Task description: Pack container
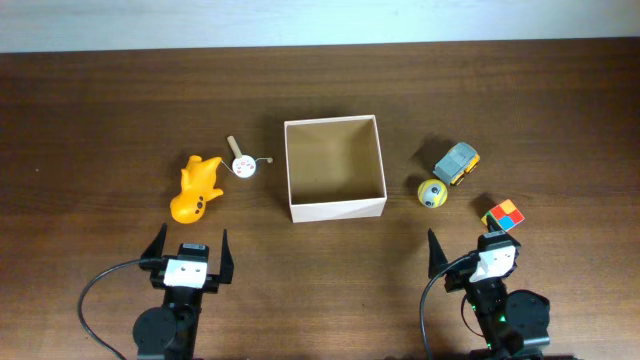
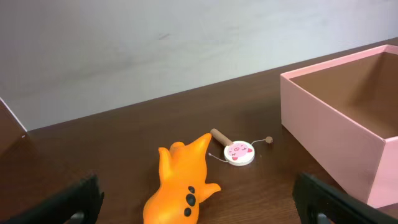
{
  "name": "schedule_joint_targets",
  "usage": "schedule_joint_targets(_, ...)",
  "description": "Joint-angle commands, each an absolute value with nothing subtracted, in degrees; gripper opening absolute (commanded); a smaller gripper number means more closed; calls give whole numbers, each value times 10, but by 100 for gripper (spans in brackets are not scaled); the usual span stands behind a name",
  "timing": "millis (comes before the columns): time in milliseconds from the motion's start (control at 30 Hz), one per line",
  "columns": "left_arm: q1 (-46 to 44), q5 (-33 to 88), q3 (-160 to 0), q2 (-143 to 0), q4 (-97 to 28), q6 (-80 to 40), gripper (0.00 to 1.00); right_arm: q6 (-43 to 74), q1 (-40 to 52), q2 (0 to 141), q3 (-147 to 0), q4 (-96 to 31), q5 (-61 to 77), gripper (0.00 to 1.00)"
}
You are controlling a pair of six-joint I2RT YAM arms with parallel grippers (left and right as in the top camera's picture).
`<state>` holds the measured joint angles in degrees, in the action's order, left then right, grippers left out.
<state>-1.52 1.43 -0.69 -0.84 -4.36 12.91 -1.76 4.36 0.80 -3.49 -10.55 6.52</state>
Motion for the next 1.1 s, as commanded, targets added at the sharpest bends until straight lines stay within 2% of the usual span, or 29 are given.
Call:
schedule_joint_targets(0,-13,12,-5,-3,-47,138,99,-19,40,2,-34,-112,58,99)
schedule_joint_targets(167,-13,12,-5,-3,-47,138,99,-10,40,2,-34,-95,61,99)
schedule_joint_targets(300,-13,12,-5,-3,-47,138,99,18,41,3,-49,-63,119,99)
schedule_joint_targets(467,-13,12,-5,-3,-47,138,99,18,41,49,-142,-118,129,99)
schedule_joint_targets(533,-13,12,-5,-3,-47,138,99,18,41,96,-199,-146,128,99)
schedule_joint_targets(733,-13,12,-5,-3,-47,138,99,24,41,365,-491,-339,73,99)
schedule_joint_targets(867,-13,12,-5,-3,-47,138,99,24,41,542,-673,-421,71,99)
schedule_joint_targets(1067,-13,12,-5,-3,-47,138,99,24,41,736,-831,-482,166,99)
